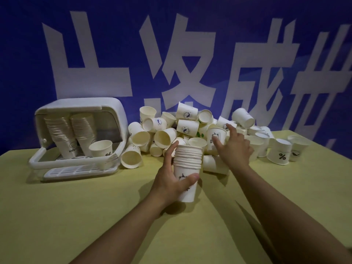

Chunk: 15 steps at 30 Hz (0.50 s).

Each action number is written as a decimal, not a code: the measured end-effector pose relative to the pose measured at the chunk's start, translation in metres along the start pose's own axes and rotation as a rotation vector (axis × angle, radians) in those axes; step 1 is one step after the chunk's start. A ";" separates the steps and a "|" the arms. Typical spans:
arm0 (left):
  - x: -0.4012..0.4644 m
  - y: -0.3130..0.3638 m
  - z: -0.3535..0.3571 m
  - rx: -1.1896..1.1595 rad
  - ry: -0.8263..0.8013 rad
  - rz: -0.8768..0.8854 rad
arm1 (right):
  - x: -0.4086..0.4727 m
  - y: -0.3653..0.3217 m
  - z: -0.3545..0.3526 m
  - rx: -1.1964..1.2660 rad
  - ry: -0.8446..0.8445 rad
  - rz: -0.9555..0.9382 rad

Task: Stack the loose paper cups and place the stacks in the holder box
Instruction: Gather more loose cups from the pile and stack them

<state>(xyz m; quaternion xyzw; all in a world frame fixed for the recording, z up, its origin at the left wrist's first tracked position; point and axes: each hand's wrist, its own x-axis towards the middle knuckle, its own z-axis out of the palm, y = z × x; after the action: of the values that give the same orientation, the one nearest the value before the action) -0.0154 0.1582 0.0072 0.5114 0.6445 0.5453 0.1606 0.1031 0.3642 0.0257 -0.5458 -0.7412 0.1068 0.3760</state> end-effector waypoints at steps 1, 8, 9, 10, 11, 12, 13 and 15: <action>-0.002 -0.004 0.005 -0.029 0.019 -0.012 | 0.001 -0.001 0.002 -0.024 -0.009 0.002; -0.006 -0.022 0.006 -0.112 0.083 -0.012 | 0.005 0.014 0.016 -0.037 -0.087 0.003; -0.005 -0.023 0.006 -0.097 0.071 -0.016 | 0.007 0.015 0.015 -0.015 -0.088 -0.007; -0.006 -0.023 0.007 -0.080 0.057 -0.019 | 0.008 0.016 0.013 0.020 -0.075 -0.019; -0.006 -0.023 0.007 -0.063 0.045 -0.020 | 0.008 0.015 0.008 0.061 -0.046 -0.030; -0.006 -0.022 0.006 -0.044 0.033 -0.017 | 0.007 0.014 0.005 0.107 -0.017 -0.045; -0.006 -0.021 0.007 -0.027 0.019 -0.013 | 0.005 0.012 0.001 0.164 0.002 -0.066; -0.006 -0.019 0.007 0.006 -0.009 -0.008 | -0.006 0.006 -0.009 0.359 -0.003 -0.119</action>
<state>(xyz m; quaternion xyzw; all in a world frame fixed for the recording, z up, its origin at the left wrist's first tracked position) -0.0166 0.1589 -0.0140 0.5117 0.6474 0.5405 0.1638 0.1139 0.3592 0.0261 -0.4251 -0.7418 0.2159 0.4717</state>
